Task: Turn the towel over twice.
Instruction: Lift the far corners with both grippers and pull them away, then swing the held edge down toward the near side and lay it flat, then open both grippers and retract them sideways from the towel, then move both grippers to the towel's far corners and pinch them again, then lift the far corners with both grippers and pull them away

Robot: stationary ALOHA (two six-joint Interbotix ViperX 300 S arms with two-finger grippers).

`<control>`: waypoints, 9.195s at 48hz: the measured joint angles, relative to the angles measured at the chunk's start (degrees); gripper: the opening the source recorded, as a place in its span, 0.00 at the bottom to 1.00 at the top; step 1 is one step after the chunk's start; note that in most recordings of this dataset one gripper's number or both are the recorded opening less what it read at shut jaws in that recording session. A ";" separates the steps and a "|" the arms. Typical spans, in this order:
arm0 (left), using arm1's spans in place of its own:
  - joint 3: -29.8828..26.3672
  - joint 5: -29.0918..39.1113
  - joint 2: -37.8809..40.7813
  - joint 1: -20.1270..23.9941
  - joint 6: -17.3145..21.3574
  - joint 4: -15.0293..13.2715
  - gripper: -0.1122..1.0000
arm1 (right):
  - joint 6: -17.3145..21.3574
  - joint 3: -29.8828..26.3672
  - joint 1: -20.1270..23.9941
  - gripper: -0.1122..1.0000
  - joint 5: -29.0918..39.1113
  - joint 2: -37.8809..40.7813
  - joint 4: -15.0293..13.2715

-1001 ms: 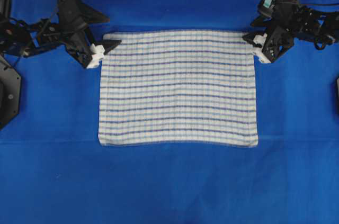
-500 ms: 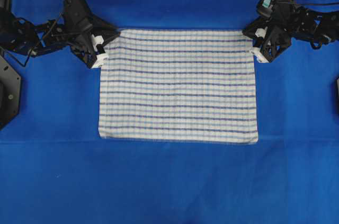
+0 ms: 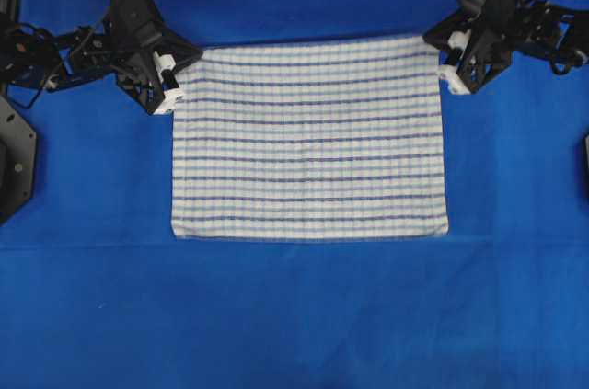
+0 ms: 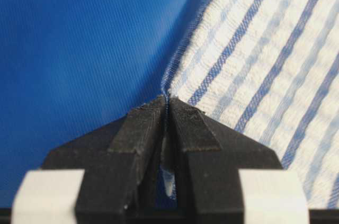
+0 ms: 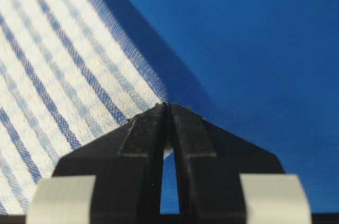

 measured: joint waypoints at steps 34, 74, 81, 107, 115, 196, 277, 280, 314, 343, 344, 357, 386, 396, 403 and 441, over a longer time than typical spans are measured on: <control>-12.13 9.40 -22.06 8.79 11.95 0.00 0.12 | -5.36 -10.81 -10.99 0.15 12.48 -21.97 -2.72; -9.76 13.36 -29.97 4.75 11.43 0.09 0.12 | -1.85 -13.97 -3.43 0.15 28.13 -29.18 -1.76; -6.77 13.45 -28.39 1.32 10.11 0.00 0.12 | 2.46 -10.63 2.64 0.15 30.32 -29.27 -1.49; 2.20 15.56 -18.46 -19.69 0.70 -0.09 0.12 | 21.88 2.81 25.58 0.15 22.32 -18.28 -1.32; 3.16 15.56 -15.64 -25.49 -4.04 -0.09 0.12 | 26.10 3.34 31.29 0.15 18.46 -13.27 -1.32; -3.96 28.83 -22.76 -35.51 -4.39 -0.26 0.75 | 30.50 -3.60 40.96 0.67 24.26 -19.25 -15.38; 15.29 25.93 -69.43 -21.97 2.55 -0.26 0.74 | 31.90 13.18 20.21 0.67 5.63 -48.87 -31.29; 14.94 25.14 -68.29 -21.27 2.55 -0.18 0.74 | 31.99 12.48 19.25 0.67 5.80 -47.81 -30.76; 7.38 6.42 -27.33 -1.41 3.34 -0.26 0.75 | 31.99 -1.41 1.32 0.67 10.20 -10.37 -30.59; -1.49 -6.42 4.31 3.78 3.43 -0.26 0.74 | 31.46 -6.50 -1.76 0.67 9.14 7.38 -31.55; -1.67 -6.42 4.92 3.78 3.43 -0.26 0.74 | 31.46 -6.50 -1.93 0.67 9.05 7.56 -31.55; -2.99 -5.63 7.65 5.01 3.43 -0.26 0.58 | 31.38 -6.50 -2.46 0.52 8.79 8.26 -31.82; -3.43 0.35 5.89 5.10 3.52 -0.09 0.12 | 31.82 -6.50 -2.55 0.14 6.15 8.00 -32.17; -3.43 2.46 -0.26 5.19 6.42 -0.09 0.12 | 31.82 -6.50 -3.69 0.14 7.38 3.08 -31.82; -4.48 4.75 -7.12 5.62 10.11 -0.18 0.12 | 31.55 -7.12 -4.92 0.14 11.69 -2.81 -31.99; -13.45 19.34 -34.89 5.80 12.22 -0.09 0.12 | 31.29 -11.95 -3.34 0.14 23.20 -32.87 -36.56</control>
